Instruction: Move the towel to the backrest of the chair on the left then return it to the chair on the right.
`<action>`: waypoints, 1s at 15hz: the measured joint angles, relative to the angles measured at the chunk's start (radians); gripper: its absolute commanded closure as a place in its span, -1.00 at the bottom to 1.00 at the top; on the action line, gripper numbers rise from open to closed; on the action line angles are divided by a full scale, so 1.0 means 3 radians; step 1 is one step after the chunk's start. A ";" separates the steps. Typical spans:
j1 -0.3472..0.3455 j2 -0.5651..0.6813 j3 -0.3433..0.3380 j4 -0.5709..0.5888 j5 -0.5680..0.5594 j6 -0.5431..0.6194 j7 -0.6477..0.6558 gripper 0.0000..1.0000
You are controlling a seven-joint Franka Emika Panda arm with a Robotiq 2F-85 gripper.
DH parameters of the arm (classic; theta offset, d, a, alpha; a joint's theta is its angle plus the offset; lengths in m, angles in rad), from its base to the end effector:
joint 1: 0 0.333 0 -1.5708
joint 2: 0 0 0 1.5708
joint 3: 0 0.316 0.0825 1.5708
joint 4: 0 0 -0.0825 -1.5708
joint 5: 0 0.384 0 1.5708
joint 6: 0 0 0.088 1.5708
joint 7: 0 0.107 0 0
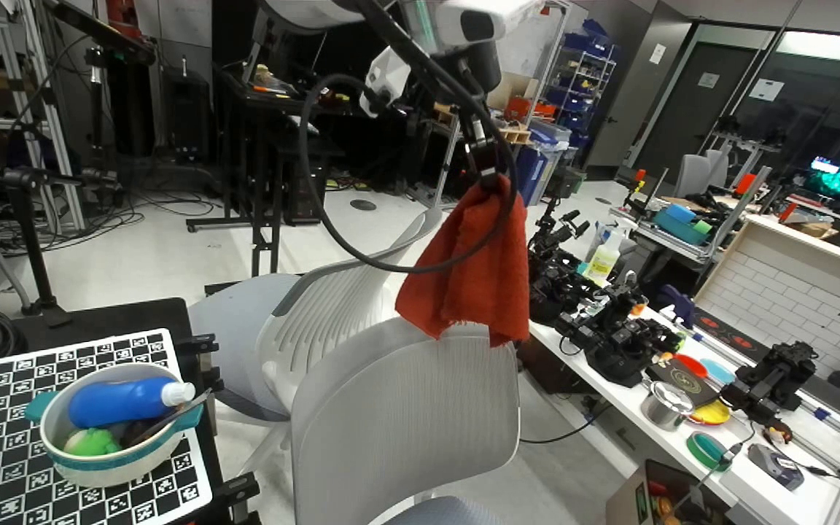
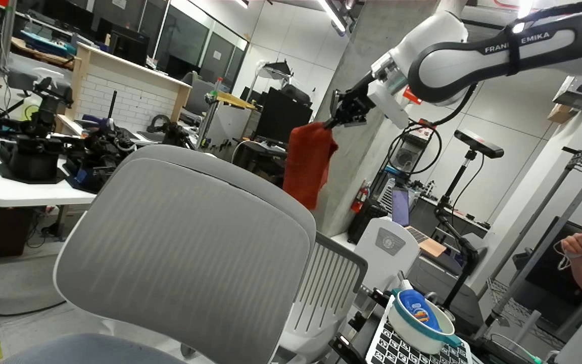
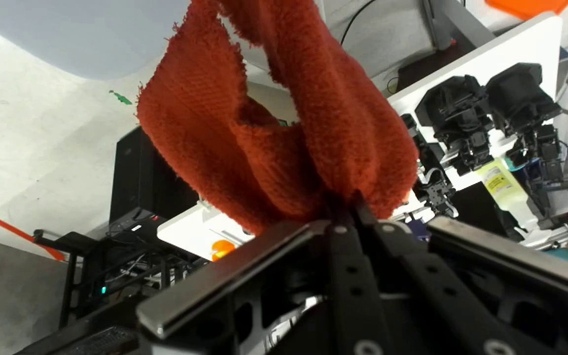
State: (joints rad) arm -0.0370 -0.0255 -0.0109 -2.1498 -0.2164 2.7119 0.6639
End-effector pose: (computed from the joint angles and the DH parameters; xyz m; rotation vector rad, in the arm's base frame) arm 0.5763 -0.0200 0.4784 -2.8557 0.7937 -0.9186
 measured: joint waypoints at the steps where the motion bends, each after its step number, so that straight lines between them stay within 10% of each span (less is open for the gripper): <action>1: 0.0024 0.0094 0.0037 0.0049 -0.0067 0.0002 0.0073 0.98; 15: 0.0562 0.0846 0.0093 0.0732 -0.0597 -0.0092 0.0763 0.98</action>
State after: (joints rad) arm 0.1317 0.2283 0.0170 -1.9302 -0.3954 2.6844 0.8929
